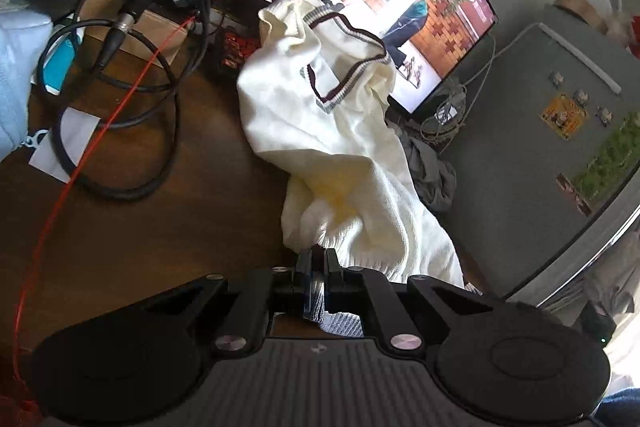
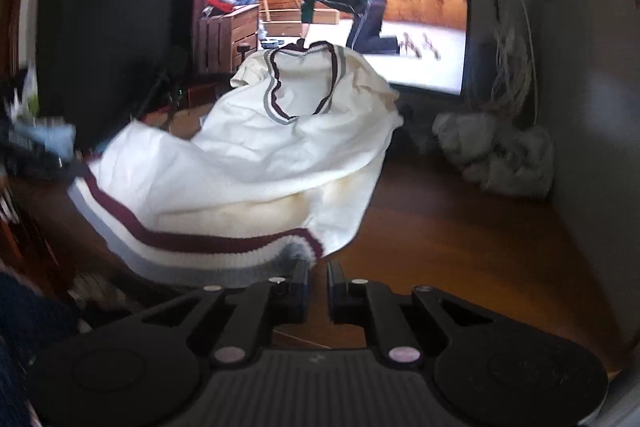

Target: Fold clothes

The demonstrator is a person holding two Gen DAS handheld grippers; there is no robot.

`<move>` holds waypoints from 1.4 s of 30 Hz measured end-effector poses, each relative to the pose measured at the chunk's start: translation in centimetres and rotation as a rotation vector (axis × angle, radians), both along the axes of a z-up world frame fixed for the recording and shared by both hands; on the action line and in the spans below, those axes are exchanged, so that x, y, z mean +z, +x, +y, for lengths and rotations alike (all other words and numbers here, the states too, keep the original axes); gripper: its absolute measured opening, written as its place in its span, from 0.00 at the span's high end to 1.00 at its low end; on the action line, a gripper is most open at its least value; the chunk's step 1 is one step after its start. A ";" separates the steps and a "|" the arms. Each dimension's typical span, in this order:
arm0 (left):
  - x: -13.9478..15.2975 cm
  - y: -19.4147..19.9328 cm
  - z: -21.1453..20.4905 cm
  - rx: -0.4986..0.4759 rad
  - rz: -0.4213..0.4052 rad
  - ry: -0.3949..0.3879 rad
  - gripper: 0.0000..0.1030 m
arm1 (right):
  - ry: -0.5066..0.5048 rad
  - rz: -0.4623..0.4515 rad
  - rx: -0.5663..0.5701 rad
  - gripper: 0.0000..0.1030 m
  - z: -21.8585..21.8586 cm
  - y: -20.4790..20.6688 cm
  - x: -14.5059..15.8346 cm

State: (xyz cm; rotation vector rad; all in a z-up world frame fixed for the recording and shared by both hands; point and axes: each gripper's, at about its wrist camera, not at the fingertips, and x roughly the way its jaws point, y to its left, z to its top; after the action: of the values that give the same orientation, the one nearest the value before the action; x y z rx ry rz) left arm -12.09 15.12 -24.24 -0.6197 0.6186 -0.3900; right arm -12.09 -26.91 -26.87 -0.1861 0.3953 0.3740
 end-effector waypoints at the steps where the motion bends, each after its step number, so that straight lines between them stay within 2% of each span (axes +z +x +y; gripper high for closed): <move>1: 0.0 0.0 -0.1 -0.006 -0.001 0.003 0.95 | -0.054 -0.020 0.003 0.90 0.5 -0.2 0.0; 4: -0.3 0.2 -0.2 -0.012 0.000 0.005 0.95 | -0.144 -0.049 0.032 0.85 1.7 -0.3 -0.1; 7: -0.4 0.3 -0.2 -0.013 -0.002 0.014 0.95 | -0.149 -0.040 0.072 0.76 2.7 0.1 -0.1; 14: -0.6 0.1 -0.1 -0.012 0.000 0.019 0.95 | -0.322 -0.084 0.024 0.77 5.1 1.5 -1.2; 19: -0.6 0.2 0.3 0.001 -0.001 0.012 0.95 | -0.375 -0.054 0.070 0.77 4.9 1.3 -1.5; 23: -0.6 0.4 0.2 -0.003 0.004 0.015 0.95 | -0.441 -0.090 0.043 0.77 5.3 1.1 -2.0; 26: -0.5 0.4 0.1 -0.006 0.001 0.018 0.95 | -0.469 -0.110 0.066 0.77 6.1 0.9 -2.2; 28: -0.3 0.4 0.1 -0.007 -0.003 0.020 0.95 | -0.505 -0.131 0.123 0.77 6.6 0.6 -2.3; 37: -0.2 0.4 0.3 0.004 -0.010 0.020 0.95 | -0.622 -0.157 0.137 0.77 6.2 0.8 -2.7; 39: -0.1 0.4 0.2 0.005 -0.012 0.029 0.95 | -0.626 -0.164 0.147 0.77 6.4 0.6 -2.7; 42: 0.3 0.1 -0.4 -0.006 -0.031 0.089 0.95 | -0.473 -0.125 0.215 0.77 5.7 0.3 -1.5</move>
State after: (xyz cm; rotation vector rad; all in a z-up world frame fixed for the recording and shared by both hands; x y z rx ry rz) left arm -11.98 14.75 -23.94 -0.5262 0.6053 -0.3749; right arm -11.77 -21.17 -28.39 -0.7143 0.3359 0.4732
